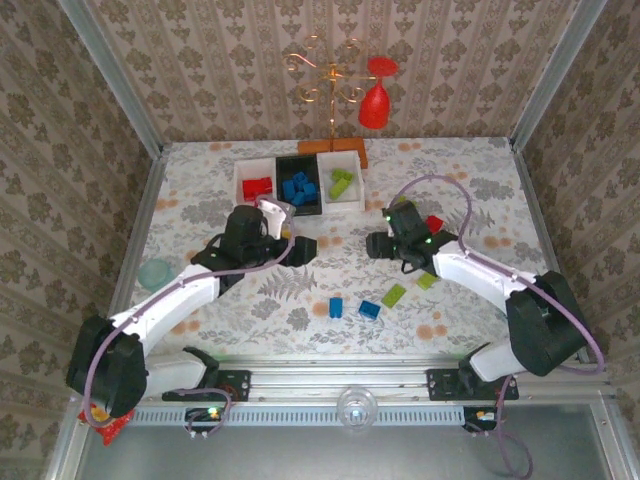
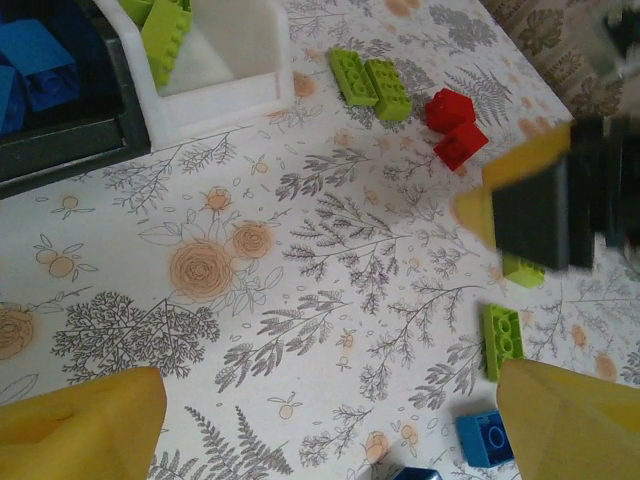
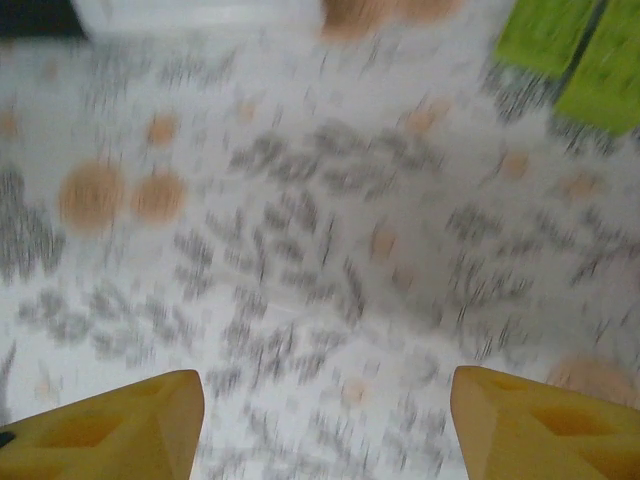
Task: Sort the legos into containers by color
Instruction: Place the lego in the container, then pick up the lego from the middle-left of the table.
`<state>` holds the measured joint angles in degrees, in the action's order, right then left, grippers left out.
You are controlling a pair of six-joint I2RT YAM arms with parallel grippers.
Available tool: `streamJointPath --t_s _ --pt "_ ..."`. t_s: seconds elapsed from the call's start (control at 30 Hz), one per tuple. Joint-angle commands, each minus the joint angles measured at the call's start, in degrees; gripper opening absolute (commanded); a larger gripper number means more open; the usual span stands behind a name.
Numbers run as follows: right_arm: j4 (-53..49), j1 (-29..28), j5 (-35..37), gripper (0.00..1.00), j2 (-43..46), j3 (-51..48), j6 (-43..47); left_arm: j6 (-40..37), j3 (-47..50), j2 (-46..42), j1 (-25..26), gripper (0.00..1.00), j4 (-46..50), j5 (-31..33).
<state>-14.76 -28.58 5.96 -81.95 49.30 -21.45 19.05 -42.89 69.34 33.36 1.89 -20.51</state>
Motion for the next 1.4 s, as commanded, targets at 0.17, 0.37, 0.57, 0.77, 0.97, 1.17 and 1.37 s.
streamJointPath --t_s 0.17,0.37,0.57,0.77,0.97,1.17,1.37 --pt "-5.9 -0.4 8.4 0.78 11.2 -2.5 0.9 10.5 3.2 1.6 15.1 0.84 7.0 12.5" --pt "0.6 0.8 10.9 0.88 15.1 -5.4 3.7 16.6 1.2 8.8 24.8 0.84 9.0 22.1" --pt "3.9 1.3 10.4 1.00 17.3 -8.7 5.4 17.4 -1.5 16.9 27.6 0.83 6.4 20.7" --pt "6.3 1.6 8.0 1.00 18.8 -11.1 4.9 17.0 -6.3 23.1 30.4 0.75 10.5 25.8" --pt "7.0 1.8 6.4 1.00 18.6 -11.5 5.0 18.0 -11.5 28.3 34.0 0.62 16.9 32.1" --pt "7.8 1.9 5.1 1.00 19.1 -12.1 4.7 21.1 -10.8 29.0 35.2 0.50 18.6 36.3" --pt "9.0 1.9 4.0 1.00 20.2 -12.9 3.8 20.4 -7.7 26.2 32.4 0.37 15.3 35.7"
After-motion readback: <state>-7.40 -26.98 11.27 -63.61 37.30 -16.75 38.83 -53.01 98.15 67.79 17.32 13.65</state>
